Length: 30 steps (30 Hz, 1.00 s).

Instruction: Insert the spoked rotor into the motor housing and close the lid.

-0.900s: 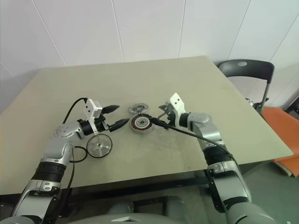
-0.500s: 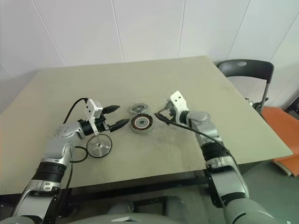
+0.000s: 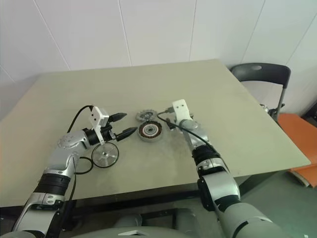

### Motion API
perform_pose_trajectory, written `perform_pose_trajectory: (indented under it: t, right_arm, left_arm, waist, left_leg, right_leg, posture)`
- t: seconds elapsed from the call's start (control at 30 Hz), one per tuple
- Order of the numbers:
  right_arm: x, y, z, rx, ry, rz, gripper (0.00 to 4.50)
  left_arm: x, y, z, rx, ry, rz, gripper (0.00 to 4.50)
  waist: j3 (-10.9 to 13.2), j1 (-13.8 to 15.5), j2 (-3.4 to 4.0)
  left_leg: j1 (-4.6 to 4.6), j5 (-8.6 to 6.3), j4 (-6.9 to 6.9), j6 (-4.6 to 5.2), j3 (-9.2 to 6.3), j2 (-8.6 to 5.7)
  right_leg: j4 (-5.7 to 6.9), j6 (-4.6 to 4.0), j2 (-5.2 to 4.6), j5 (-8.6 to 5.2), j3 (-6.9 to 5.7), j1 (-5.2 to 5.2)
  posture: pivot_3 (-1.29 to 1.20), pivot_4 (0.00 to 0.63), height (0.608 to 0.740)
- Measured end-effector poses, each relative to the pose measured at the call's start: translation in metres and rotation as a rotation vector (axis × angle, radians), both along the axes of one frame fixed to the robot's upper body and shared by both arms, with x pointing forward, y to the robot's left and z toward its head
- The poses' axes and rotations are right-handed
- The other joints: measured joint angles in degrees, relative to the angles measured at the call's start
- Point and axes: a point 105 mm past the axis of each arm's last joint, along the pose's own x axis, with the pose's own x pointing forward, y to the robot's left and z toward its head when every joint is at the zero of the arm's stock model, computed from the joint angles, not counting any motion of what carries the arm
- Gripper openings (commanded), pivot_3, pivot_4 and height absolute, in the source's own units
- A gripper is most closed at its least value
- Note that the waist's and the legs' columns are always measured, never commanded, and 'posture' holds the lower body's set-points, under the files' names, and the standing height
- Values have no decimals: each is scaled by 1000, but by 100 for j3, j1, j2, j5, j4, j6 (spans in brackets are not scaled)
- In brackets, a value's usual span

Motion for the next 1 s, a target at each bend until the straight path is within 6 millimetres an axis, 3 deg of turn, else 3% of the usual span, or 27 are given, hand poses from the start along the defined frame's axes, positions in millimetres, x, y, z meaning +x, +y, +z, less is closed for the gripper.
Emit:
perform_pose_trajectory:
  t: [0.33, 0.5, 0.9, 1.0]
  right_arm:
    - [8, 1, 10, 33, -45, -75, 4461]
    - [4, 1, -5, 97, 41, -139, 4461]
    - [5, 3, -5, 87, 42, -152, 4461]
    - [4, 4, -5, 93, 45, -148, 3833]
  left_arm:
    - [-2, -3, -4, 1, 8, -3, 4500]
    - [-4, -6, -11, 18, 22, -10, 4500]
    - [-5, -5, -13, 19, 28, -5, 4500]
    - [-6, -5, -14, 19, 31, -4, 4500]
  waist:
    - [0, -12, 0]
    - [0, -15, 0]
    - [0, -30, 1]
    - [0, -35, 1]
  left_leg:
    - [0, 0, 0, 0, 1, 0]
    - [0, 0, 0, 0, 1, 0]
    - [1, 0, 0, 1, 2, 0]
    - [1, 0, 0, 1, 2, 0]
  right_leg:
    - [2, 0, 2, 0, 1, -1]
    - [2, 0, 2, 0, 2, -1]
    - [3, 0, 2, 0, 2, 0]
    - [3, 0, 2, 0, 2, 0]
  posture:
    - [0, 0, 740]
    - [0, 0, 740]
    - [0, 0, 740]
    - [0, 0, 740]
